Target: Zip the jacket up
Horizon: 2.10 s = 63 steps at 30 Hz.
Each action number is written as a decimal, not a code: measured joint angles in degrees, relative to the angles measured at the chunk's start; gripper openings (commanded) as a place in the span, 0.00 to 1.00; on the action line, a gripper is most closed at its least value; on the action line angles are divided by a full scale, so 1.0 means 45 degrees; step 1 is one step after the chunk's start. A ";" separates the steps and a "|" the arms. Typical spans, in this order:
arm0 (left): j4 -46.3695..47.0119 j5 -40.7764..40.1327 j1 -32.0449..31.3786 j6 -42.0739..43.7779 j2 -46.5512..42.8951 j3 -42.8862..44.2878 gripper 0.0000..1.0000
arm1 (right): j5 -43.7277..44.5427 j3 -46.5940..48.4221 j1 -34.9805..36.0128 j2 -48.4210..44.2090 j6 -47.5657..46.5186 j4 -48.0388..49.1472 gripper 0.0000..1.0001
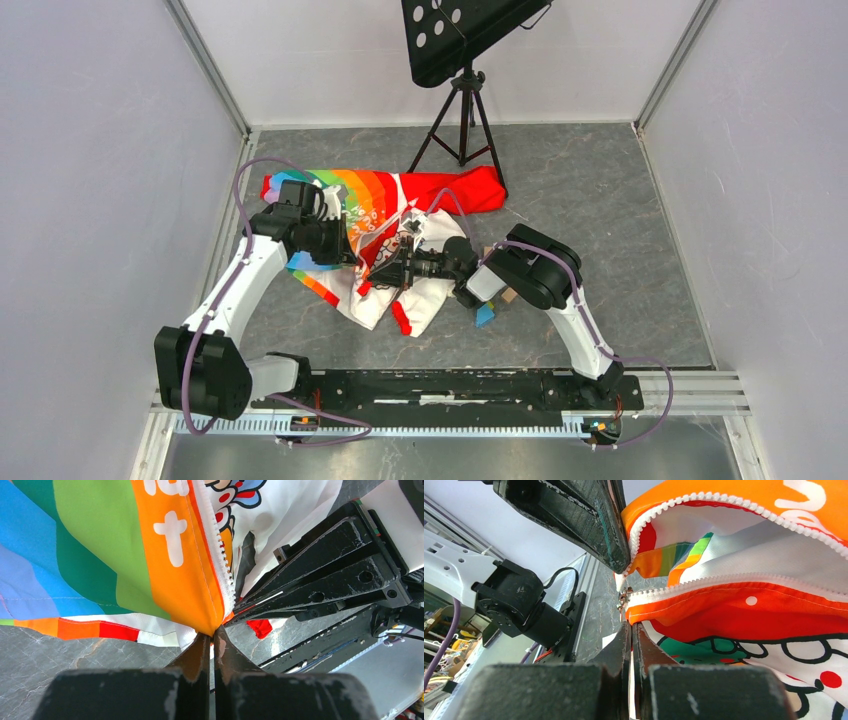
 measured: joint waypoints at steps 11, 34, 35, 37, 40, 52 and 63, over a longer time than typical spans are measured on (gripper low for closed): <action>0.0005 -0.0053 0.0000 0.0000 0.0000 0.0000 0.02 | -0.0010 0.0005 0.0039 0.0000 -0.0146 -0.0083 0.00; 0.0073 -0.0291 0.0000 0.0000 0.0155 0.0000 0.02 | -0.0015 0.0005 0.0175 0.0000 -0.0486 -0.0296 0.00; 0.0092 -0.0291 0.0000 0.0000 0.0155 0.0000 0.02 | -0.0015 0.0005 0.0175 0.0000 -0.0491 -0.0296 0.00; 0.0107 -0.0282 0.0000 0.0000 0.0160 0.0000 0.02 | -0.0015 0.0005 0.0175 0.0000 -0.0491 -0.0296 0.00; 0.0107 -0.0253 0.0000 0.0000 0.0160 0.0000 0.02 | -0.0015 0.0005 0.0175 0.0000 -0.0486 -0.0291 0.00; 0.0121 -0.0248 0.0000 0.0000 0.0204 -0.0083 0.02 | -0.0015 0.0005 0.0175 0.0000 -0.0486 -0.0277 0.00; 0.0199 -0.0223 0.0000 0.0000 0.0291 -0.0175 0.02 | -0.0010 0.0005 0.0155 0.0000 -0.0364 -0.0155 0.00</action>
